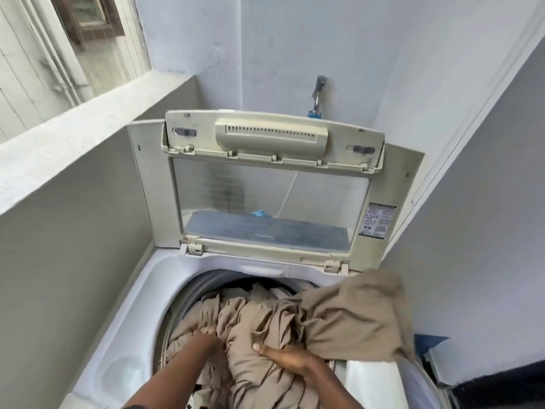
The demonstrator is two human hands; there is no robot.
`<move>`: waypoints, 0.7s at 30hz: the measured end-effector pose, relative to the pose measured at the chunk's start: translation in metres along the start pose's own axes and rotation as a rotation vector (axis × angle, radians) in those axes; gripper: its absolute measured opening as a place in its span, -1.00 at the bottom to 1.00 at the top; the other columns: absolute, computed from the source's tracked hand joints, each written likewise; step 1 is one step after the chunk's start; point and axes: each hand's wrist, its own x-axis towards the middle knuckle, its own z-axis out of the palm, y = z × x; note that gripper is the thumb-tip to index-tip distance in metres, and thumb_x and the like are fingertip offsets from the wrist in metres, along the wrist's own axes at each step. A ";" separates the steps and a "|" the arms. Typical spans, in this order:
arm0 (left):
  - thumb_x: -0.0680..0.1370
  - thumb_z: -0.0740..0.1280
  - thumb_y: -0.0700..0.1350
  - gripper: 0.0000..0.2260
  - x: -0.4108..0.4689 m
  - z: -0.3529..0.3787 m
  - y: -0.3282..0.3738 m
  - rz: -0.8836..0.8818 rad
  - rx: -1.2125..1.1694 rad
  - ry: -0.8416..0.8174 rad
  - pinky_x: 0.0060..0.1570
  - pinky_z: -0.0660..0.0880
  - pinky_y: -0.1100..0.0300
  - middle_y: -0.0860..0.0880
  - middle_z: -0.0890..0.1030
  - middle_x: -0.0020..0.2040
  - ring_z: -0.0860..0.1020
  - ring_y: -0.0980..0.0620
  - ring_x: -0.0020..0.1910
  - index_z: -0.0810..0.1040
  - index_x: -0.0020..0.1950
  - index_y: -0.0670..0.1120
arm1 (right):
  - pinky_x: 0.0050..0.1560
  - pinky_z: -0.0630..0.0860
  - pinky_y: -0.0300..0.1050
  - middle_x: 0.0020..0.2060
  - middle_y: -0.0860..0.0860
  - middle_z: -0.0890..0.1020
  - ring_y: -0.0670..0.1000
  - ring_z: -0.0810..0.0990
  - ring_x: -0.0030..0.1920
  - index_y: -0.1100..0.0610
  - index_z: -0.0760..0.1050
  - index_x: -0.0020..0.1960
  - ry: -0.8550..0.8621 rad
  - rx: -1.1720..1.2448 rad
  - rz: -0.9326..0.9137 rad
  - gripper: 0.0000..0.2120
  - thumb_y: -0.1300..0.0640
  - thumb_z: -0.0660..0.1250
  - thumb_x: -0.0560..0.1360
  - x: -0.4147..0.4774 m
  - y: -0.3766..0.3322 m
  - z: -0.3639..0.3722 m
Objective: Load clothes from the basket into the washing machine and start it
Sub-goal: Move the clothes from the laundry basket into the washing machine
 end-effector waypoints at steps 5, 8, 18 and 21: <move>0.37 0.48 0.09 -0.10 0.034 0.025 0.002 0.091 0.068 -0.027 0.45 0.17 -0.16 -0.21 0.19 0.50 0.12 -0.31 0.50 -0.02 0.54 0.11 | 0.49 0.15 -0.17 0.53 0.07 0.12 0.03 0.15 0.52 0.15 0.13 0.51 0.019 -0.003 0.065 0.29 -0.54 0.39 0.00 0.043 0.012 0.035; 0.50 0.29 -0.01 -0.22 0.045 0.042 -0.002 0.049 0.039 0.096 0.47 0.03 -0.20 -0.17 -0.03 0.56 -0.13 -0.31 0.53 -0.15 0.55 0.10 | 0.51 0.08 -0.16 0.54 0.12 0.05 0.06 0.09 0.53 0.20 0.01 0.53 0.068 -0.011 0.079 0.20 -0.48 0.35 0.18 0.073 0.014 0.047; 0.54 0.23 0.01 -0.32 0.072 0.013 -0.008 -0.064 -0.233 0.372 0.30 0.39 -0.12 -0.04 0.04 0.54 0.14 -0.11 0.49 -0.07 0.56 0.03 | 0.21 0.45 -0.01 0.21 0.17 0.56 0.17 0.51 0.25 0.19 0.48 0.25 0.611 -0.385 -0.138 -0.68 0.12 0.12 0.57 0.096 -0.064 0.018; 0.54 0.17 -0.07 -0.39 0.066 0.004 -0.005 -0.083 -0.144 0.267 0.36 0.31 -0.16 -0.09 0.13 0.51 0.14 -0.14 0.49 0.00 0.55 -0.05 | 0.24 0.36 0.08 0.21 0.16 0.54 0.18 0.44 0.26 0.18 0.48 0.25 0.720 -0.786 -0.121 -0.65 0.29 0.05 0.57 0.079 -0.065 0.008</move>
